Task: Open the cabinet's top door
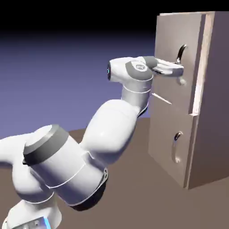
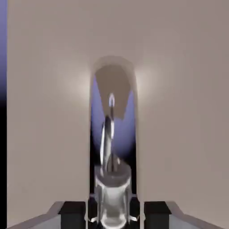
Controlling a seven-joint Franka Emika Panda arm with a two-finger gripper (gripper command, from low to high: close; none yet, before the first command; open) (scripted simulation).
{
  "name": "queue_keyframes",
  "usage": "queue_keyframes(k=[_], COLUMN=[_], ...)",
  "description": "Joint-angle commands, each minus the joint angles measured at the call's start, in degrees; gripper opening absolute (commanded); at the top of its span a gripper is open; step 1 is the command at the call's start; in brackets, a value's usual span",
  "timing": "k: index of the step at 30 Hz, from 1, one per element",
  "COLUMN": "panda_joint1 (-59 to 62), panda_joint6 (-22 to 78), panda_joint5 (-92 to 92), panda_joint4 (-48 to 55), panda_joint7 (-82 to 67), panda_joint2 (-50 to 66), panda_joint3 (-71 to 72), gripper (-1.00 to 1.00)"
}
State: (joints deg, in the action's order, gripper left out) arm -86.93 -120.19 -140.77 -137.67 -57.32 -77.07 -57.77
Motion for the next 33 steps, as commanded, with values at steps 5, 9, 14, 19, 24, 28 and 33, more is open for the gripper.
queue_keyframes(k=[5, 9, 14, 19, 24, 28, 33], panda_joint1=[1.7, 1.6, -0.4, -4.4, -10.1, -14.6, -19.3], panda_joint6=[12.4, 22.4, 34.8, 47.3, 59.3, 66.2, 71.3], panda_joint5=[2.9, 6.5, 12.3, 19.7, 28.9, 36.3, 45.2], panda_joint4=[-5.9, -9.0, -10.8, -9.8, -5.4, 0.0, 7.8], panda_joint7=[4.9, 8.4, 12.7, 17.7, 23.6, 28.3, 33.0], panda_joint2=[3.2, 6.4, 11.7, 18.8, 28.6, 36.9, 47.3], panda_joint3=[5.3, 9.6, 14.6, 18.6, 20.4, 19.9, 17.4], gripper=[-1.0, -1.0, -1.0, -1.0, -1.0, -1.0, -1.0])
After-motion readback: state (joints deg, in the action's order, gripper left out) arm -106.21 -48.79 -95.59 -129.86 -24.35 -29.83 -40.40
